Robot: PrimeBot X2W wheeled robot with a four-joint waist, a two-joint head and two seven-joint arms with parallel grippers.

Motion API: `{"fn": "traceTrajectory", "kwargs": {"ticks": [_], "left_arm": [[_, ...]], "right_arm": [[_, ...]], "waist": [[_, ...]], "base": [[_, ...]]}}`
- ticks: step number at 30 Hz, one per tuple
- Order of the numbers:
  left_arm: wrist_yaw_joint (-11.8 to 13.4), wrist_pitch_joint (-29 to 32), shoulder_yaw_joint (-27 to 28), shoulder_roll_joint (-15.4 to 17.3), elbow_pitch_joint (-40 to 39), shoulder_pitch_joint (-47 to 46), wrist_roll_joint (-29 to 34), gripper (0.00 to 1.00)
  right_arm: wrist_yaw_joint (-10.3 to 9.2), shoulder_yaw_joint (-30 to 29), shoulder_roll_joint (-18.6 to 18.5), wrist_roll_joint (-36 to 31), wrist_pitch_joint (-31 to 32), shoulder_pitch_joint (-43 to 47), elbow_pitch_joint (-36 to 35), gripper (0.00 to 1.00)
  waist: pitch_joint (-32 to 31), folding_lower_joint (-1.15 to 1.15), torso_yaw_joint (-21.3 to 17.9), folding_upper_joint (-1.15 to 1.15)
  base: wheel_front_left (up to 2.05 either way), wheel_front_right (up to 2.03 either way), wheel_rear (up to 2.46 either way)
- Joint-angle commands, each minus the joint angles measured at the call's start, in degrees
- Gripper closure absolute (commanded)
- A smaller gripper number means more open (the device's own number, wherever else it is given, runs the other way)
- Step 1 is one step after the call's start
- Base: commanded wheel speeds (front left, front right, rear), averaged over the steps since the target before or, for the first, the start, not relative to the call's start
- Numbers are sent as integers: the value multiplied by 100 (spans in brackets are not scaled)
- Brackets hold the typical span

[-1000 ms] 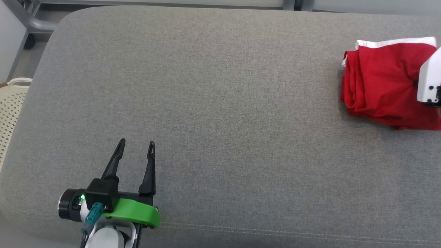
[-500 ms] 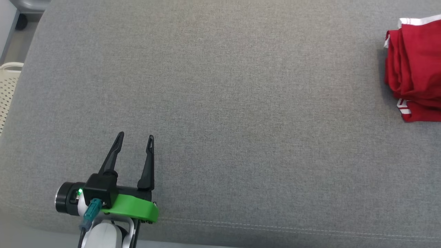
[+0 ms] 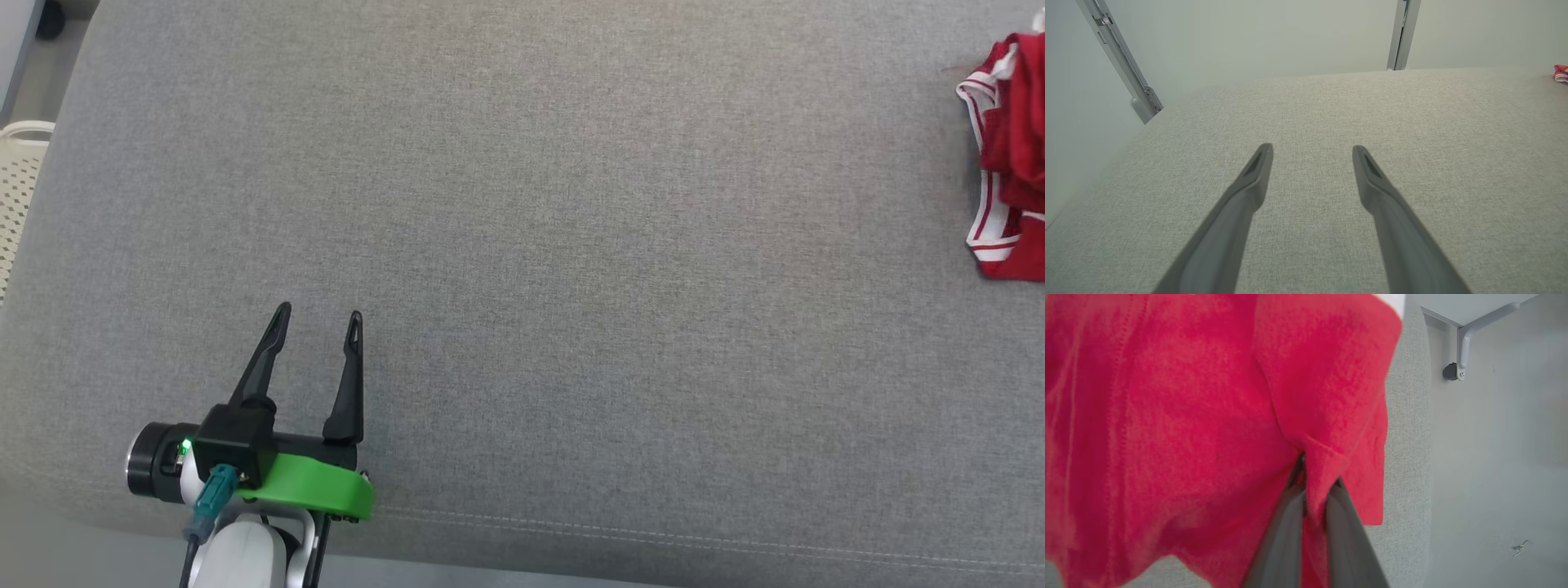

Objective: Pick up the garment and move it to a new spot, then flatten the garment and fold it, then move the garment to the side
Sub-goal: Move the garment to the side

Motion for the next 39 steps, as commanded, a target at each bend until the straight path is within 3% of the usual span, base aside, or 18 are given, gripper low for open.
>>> {"fn": "traceTrajectory", "kwargs": {"ticks": [1,13,14,15,16,17,26,39], "left_arm": [[-13,2,10,24,2,-85,37,0],[-7,2,50,17,-6,-88,64,0],[-8,2,45,15,-3,-92,60,0],[-7,2,43,14,1,-96,60,0],[-3,2,43,13,2,-98,60,0],[1,2,43,13,1,-96,57,0],[24,2,79,6,28,-78,45,0],[80,2,202,2,13,183,-24,0]], "right_arm": [[-11,50,-116,-82,-59,-67,92,100],[-11,142,-117,-173,-161,-174,272,100],[-11,163,-121,-205,-185,-189,295,96],[-11,189,-113,-247,-235,-196,314,61],[-11,214,-105,-292,-297,-207,324,7],[-11,222,-109,-319,-359,-233,352,0],[-11,310,-1,-474,-748,-292,381,0],[-11,-343,579,230,-3464,471,-203,0]], "waist": [[17,0,23,0],[106,0,22,0],[107,0,23,0],[108,0,22,0],[107,0,23,0],[107,0,24,0],[37,0,-2,0],[-590,0,-229,0]], "base": [[0,0,0],[0,0,0],[0,0,0],[0,0,0],[0,0,0],[0,0,0],[0,0,0],[0,0,0]]}}
